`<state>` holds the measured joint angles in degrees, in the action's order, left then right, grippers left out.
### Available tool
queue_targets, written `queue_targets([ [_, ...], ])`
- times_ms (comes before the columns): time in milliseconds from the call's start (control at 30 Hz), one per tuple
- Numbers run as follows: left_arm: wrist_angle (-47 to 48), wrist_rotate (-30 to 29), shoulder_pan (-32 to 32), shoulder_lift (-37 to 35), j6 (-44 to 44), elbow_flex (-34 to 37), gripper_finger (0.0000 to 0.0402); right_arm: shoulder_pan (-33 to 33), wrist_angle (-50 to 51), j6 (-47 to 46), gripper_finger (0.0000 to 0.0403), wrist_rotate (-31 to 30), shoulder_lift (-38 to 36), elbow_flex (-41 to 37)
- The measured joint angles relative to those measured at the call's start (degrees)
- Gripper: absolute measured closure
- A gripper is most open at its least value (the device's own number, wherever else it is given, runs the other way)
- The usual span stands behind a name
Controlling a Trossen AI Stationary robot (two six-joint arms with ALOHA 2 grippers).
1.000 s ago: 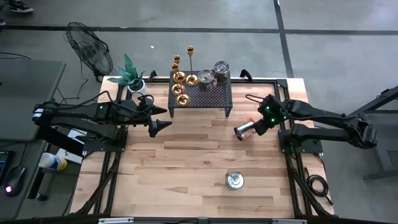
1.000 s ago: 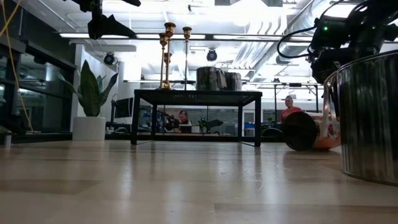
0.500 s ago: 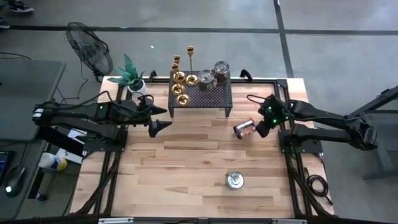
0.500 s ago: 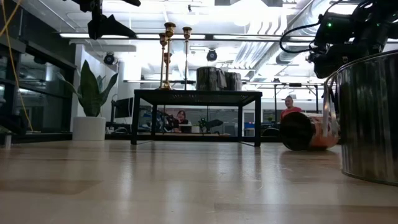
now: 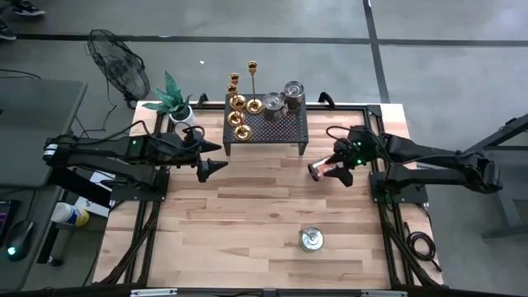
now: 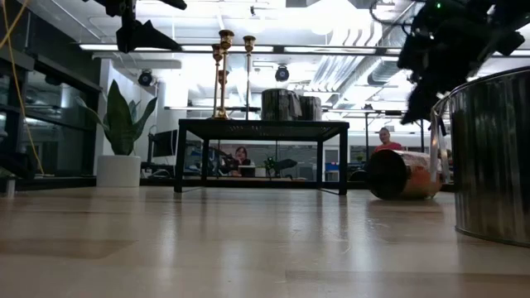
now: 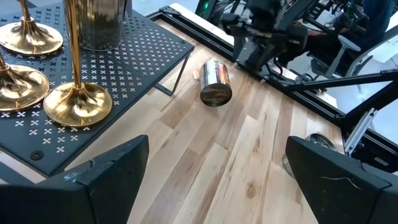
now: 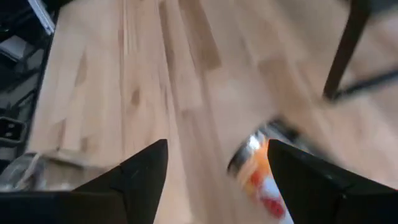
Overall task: Pick & Place candle stick holders
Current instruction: Put the orange scented candle on the shelf
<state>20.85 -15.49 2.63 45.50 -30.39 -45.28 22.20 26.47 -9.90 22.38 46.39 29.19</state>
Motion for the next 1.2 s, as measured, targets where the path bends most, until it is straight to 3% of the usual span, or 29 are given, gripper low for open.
queue_targets([
  [267, 0.18, 0.02, 0.00, 0.00, 0.02, 0.00, 0.0027, -1.75, -4.39, 7.43, 0.0127, -8.42, 2.39, 0.06],
  [533, 0.16, 0.01, -0.02, 0.00, 0.04, 0.00, 0.0027, -1.75, 8.66, 14.24, 0.0125, -13.25, 10.50, 11.90],
  [700, 0.16, 0.00, 0.00, 0.00, 0.04, 0.00, 0.0027, -1.73, 21.58, 27.98, 0.0125, -15.81, 16.36, 18.71],
  [867, 0.16, 0.02, -0.01, 0.00, 0.06, 0.00, 0.0027, -1.73, 26.22, 38.84, 0.0125, -20.81, 21.47, 21.93],
  [1033, 0.18, 0.02, 0.00, 0.00, 0.07, 0.00, 0.0027, -1.73, 27.51, 39.99, 0.0125, -27.05, 23.87, 22.56],
  [1200, 0.16, 0.02, -0.01, 0.00, 0.07, 0.00, 0.0027, -1.95, 28.72, 39.99, 0.0125, -26.40, 24.13, 22.56],
])
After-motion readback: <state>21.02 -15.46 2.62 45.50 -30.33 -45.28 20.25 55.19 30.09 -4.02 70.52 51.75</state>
